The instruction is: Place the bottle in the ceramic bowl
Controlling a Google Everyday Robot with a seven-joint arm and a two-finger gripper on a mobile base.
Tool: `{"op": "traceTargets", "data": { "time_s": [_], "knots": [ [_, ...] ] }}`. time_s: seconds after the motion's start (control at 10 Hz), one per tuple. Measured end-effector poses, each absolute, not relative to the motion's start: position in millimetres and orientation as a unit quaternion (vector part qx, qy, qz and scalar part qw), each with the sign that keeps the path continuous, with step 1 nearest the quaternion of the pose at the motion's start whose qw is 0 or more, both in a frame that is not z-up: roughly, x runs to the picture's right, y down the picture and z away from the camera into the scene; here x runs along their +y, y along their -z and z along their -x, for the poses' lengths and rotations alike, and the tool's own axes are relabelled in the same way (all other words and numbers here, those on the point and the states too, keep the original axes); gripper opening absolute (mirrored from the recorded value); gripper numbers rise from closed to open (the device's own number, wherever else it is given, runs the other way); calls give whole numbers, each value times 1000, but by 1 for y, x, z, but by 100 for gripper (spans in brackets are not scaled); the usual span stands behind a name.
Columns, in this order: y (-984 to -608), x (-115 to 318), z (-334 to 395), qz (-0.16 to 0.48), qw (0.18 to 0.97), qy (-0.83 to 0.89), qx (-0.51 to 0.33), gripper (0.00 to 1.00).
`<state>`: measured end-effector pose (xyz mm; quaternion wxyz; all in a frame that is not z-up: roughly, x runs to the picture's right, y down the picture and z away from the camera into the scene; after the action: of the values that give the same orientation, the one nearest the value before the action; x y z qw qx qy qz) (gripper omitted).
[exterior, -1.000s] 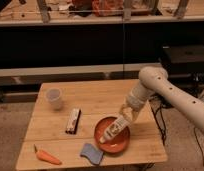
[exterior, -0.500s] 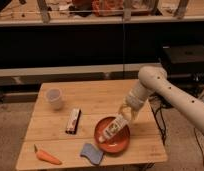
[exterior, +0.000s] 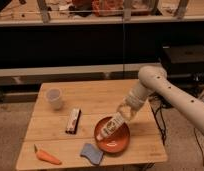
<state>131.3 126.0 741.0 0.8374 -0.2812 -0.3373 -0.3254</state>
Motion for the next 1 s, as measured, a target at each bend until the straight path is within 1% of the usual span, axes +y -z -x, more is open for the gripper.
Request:
{"op": "traceTargets", "data": {
  "time_s": [0.1, 0.2, 0.4, 0.5, 1.0],
  "knots": [
    [-741, 126, -131, 281, 837, 326, -338, 42],
    [-742, 126, -131, 280, 837, 326, -338, 34],
    [-742, 127, -130, 280, 836, 327, -339, 15],
    [-743, 128, -130, 280, 836, 327, -340, 12],
    [-745, 128, -128, 279, 834, 329, -343, 12]
  ]
}}
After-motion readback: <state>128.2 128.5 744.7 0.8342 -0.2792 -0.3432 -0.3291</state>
